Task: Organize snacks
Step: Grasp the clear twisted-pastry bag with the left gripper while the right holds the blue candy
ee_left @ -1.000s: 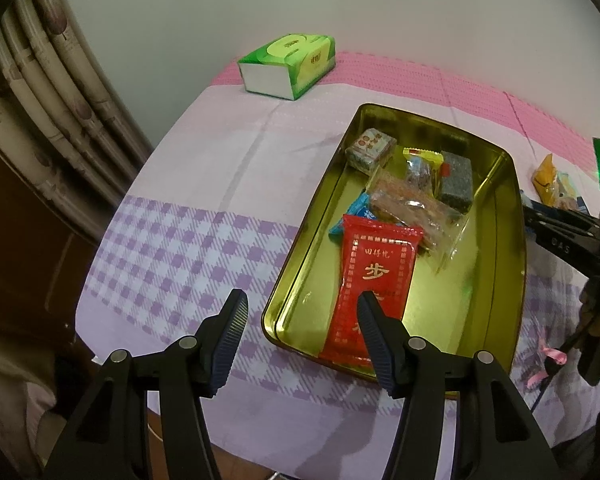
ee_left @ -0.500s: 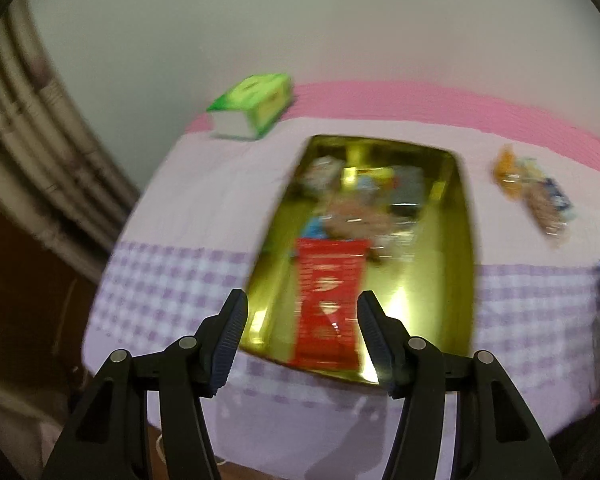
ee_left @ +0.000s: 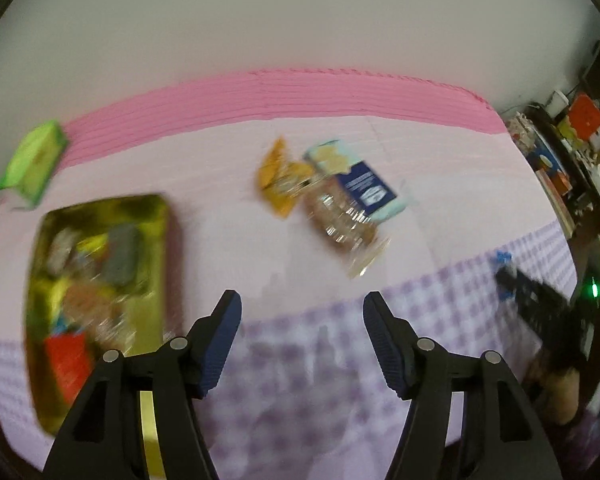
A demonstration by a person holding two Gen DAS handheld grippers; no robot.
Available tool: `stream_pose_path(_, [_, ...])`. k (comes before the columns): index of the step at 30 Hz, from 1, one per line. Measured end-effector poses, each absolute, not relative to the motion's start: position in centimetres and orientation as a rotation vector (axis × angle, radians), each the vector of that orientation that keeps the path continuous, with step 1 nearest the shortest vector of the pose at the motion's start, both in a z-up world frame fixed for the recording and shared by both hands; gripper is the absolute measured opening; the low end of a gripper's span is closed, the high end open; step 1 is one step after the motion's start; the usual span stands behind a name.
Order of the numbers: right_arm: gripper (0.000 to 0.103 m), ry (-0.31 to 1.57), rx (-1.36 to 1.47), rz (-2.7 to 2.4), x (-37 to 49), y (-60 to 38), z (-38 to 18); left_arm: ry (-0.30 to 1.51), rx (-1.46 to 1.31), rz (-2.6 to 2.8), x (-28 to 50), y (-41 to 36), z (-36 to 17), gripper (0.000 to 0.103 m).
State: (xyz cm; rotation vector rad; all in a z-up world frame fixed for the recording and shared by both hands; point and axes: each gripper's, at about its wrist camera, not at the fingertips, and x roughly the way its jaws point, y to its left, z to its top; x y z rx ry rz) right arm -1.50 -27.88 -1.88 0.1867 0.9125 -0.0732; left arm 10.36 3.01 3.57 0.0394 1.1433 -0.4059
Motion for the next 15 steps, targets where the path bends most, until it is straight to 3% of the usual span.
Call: stream_pose_path(15, [0.027, 0.881, 0.309, 0.004, -2.0, -29.9, -2.2, 1.299, -0.134, -0.338, 19.5, -1.8, -3.0, 0.064])
